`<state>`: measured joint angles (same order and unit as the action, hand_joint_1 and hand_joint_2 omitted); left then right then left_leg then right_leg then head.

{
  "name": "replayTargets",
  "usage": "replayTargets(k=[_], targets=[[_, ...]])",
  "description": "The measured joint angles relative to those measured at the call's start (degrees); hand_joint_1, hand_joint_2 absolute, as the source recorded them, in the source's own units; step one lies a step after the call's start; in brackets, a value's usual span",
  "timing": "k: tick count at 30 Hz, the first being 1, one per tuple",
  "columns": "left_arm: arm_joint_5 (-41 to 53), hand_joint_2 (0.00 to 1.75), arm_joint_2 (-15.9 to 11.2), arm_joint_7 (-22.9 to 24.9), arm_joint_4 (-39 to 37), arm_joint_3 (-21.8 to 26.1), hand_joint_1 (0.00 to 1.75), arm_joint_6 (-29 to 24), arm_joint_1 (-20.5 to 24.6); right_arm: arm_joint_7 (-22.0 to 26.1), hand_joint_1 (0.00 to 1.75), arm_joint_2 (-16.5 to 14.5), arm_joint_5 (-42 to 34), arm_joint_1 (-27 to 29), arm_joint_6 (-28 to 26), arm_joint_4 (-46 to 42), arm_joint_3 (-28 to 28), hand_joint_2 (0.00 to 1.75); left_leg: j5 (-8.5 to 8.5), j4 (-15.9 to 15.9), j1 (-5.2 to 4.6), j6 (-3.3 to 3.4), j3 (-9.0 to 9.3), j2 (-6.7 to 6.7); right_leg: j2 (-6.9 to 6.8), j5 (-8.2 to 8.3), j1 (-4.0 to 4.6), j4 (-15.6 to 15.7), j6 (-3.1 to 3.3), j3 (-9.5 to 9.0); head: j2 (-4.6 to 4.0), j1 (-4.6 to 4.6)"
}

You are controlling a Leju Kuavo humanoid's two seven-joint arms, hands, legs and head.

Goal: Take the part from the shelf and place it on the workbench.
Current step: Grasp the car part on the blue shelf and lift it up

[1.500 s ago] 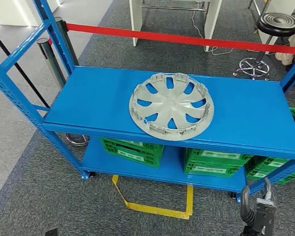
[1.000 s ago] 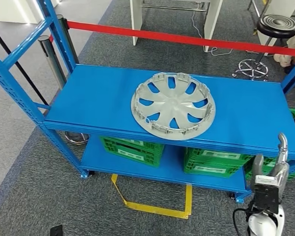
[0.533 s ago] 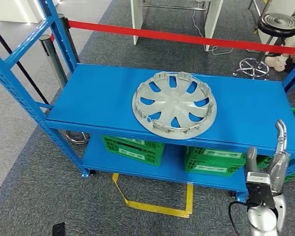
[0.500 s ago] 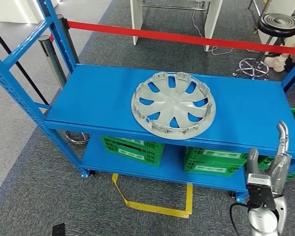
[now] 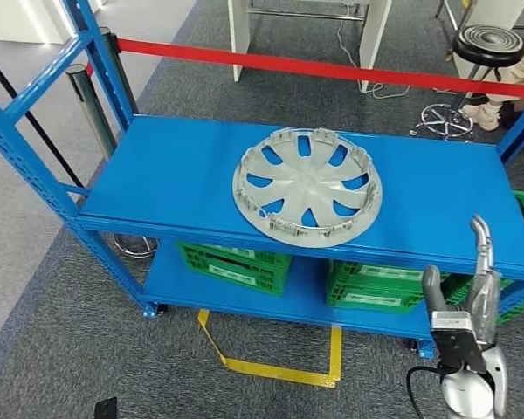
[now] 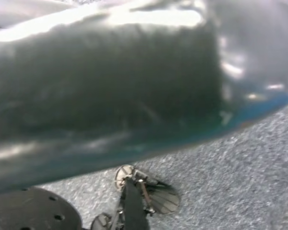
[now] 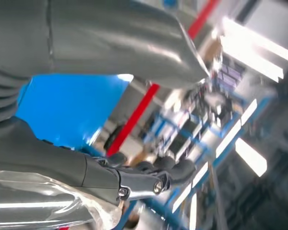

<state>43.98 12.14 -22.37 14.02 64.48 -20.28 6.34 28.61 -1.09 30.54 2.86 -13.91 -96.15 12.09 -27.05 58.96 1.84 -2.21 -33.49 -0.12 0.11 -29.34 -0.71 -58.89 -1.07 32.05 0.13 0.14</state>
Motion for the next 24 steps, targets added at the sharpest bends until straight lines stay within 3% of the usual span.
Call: replayTargets(k=[5,10,18,24], targets=[[1.19,0.0,-0.25,0.51,-0.04,-0.26,0.0,0.85,0.14,-4.5,0.0,4.08,3.58,-7.41,4.54,5.94,-2.13,0.0,0.11,-0.01,-0.52,0.63,-0.13,-0.01,-0.05,0.44,-0.45,0.46,-0.71,-0.11,0.0,0.0],[2.82,0.0,-0.36,1.18,-0.07,-1.23,0.0,2.88,0.86,-7.9,0.0,6.59,8.66,-19.71,5.45,19.51,-5.46,0.0,0.36,0.03,-0.78,1.05,-0.2,0.0,-0.02,0.74,-0.68,0.51,-1.22,0.0,0.0,-0.03],[5.42,0.0,-0.27,4.01,-0.2,-3.07,0.0,2.48,2.49,-12.38,0.0,7.09,15.77,-38.98,5.09,45.34,-11.62,0.0,0.73,0.02,-0.77,1.25,-0.25,-0.01,-0.09,0.98,-0.66,0.47,-1.3,0.08,0.0,-0.04],[5.89,0.0,-0.37,6.55,-0.3,-3.72,0.0,2.99,2.58,-14.73,0.0,5.8,20.42,-48.08,5.1,57.36,-16.46,0.0,0.74,0.01,-0.77,1.25,-0.36,-0.03,-0.12,0.98,-0.65,0.42,-1.29,0.15,0.0,-0.03]])
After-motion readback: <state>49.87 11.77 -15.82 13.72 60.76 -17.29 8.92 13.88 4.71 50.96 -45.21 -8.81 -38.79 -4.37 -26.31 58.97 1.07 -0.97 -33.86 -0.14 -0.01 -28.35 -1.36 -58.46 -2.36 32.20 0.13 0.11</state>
